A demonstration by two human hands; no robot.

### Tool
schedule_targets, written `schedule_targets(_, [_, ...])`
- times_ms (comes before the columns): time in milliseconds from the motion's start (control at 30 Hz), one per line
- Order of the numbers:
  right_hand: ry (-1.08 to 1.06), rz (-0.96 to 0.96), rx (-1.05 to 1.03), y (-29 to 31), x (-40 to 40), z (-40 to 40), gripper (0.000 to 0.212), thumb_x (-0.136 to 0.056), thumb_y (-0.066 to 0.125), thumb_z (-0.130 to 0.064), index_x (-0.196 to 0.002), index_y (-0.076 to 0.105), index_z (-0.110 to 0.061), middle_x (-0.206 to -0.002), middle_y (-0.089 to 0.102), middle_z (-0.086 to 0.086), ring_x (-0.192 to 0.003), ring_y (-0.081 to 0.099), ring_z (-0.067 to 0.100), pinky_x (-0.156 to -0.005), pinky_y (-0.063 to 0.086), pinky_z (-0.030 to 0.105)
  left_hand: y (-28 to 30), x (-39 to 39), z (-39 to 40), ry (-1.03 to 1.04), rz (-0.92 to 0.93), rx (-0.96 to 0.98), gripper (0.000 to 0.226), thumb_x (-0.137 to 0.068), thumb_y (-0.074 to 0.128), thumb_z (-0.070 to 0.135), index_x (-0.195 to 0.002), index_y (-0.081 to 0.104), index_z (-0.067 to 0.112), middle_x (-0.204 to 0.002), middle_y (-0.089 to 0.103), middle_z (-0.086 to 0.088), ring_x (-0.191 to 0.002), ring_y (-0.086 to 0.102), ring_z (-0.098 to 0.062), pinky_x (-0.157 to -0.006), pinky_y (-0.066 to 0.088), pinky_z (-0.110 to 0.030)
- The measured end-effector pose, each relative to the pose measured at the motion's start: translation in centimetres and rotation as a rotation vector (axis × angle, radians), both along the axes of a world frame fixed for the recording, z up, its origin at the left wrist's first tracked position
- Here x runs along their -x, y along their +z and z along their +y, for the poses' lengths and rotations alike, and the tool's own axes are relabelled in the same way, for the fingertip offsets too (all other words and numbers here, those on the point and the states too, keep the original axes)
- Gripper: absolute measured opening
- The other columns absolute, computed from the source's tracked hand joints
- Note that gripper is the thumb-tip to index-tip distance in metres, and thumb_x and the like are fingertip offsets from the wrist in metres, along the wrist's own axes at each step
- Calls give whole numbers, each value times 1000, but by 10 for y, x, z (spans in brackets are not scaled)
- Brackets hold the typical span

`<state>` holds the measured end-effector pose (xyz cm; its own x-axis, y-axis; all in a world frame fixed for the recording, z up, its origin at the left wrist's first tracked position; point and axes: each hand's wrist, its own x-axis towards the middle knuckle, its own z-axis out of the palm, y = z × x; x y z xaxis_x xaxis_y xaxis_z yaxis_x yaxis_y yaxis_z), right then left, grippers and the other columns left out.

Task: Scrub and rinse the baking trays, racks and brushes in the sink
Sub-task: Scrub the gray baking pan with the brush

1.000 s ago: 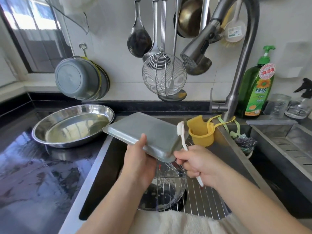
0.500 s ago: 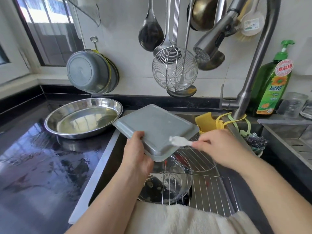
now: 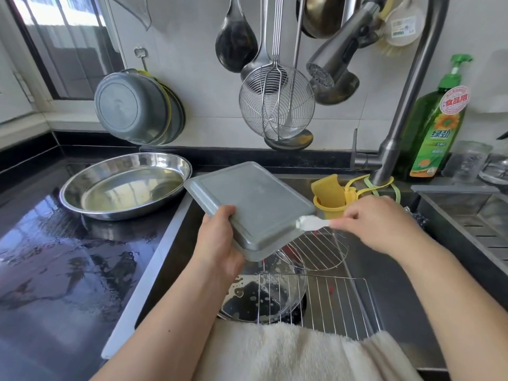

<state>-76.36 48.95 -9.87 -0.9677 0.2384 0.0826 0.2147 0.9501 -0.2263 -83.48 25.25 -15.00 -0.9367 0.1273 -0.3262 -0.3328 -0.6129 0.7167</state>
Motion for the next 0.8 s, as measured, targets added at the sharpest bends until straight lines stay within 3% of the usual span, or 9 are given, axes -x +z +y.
schedule_targets(133, [173, -53, 34, -4, -2, -40, 49, -89, 65, -61, -61, 62, -20, -56, 58, -2, -49, 45, 15, -54, 45, 30, -1, -2, 2, 2, -11, 44, 26, -103, 55, 15, -128, 51, 21, -119, 70, -13, -110, 69, -38, -90, 54, -71])
schedule_targets(233, [262, 9, 3, -7, -4, -71, 51, -87, 66, -63, -57, 60, -22, -54, 56, -2, -50, 48, 15, -52, 42, 31, -1, -1, 2, -8, -11, 31, 21, -104, 55, 17, -125, 51, 21, -117, 70, -14, -108, 70, -39, -91, 55, -70])
schedule_targets(333, [121, -39, 5, -4, -3, -51, 47, -86, 63, -66, -61, 63, -26, -53, 58, -5, -51, 56, 15, -54, 46, 29, -1, -1, 1, -15, 18, 21, 22, -104, 56, 14, -124, 55, 22, -118, 73, -13, -109, 71, -39, -94, 53, -71])
schedule_targets(467, [-158, -3, -44, 1, 1, 2, 49, -89, 58, -69, -68, 68, -27, -65, 61, -6, -68, 55, 14, -73, 42, 35, 0, -1, 0, 10, 31, 18, 27, -102, 57, 12, -126, 57, 25, -120, 73, -13, -110, 71, -38, -96, 53, -68])
schedule_targets(567, [-38, -33, -13, -5, 1, -21, 44, -88, 57, -71, -73, 69, -31, -70, 64, -11, -75, 52, 11, -88, 41, 38, 1, -5, 0, 5, 41, 33, 25, -103, 54, 11, -125, 56, 25, -119, 71, -13, -110, 70, -38, -94, 54, -69])
schedule_targets(667, [189, 22, 53, -13, 0, -67, 42, -86, 61, -70, -79, 74, -31, -73, 64, -12, -81, 50, 11, -89, 37, 38, 0, -6, -1, -10, 38, 48, 23, -104, 56, 15, -124, 56, 26, -117, 71, -12, -109, 70, -38, -93, 54, -69])
schedule_targets(800, [33, -12, 33, -10, 3, -41, 44, -85, 60, -70, -74, 72, -30, -65, 64, -10, -72, 58, 10, -85, 41, 35, -2, 0, -3, -31, 51, -2, 28, -104, 56, 17, -130, 57, 28, -123, 73, -12, -112, 71, -41, -95, 53, -70])
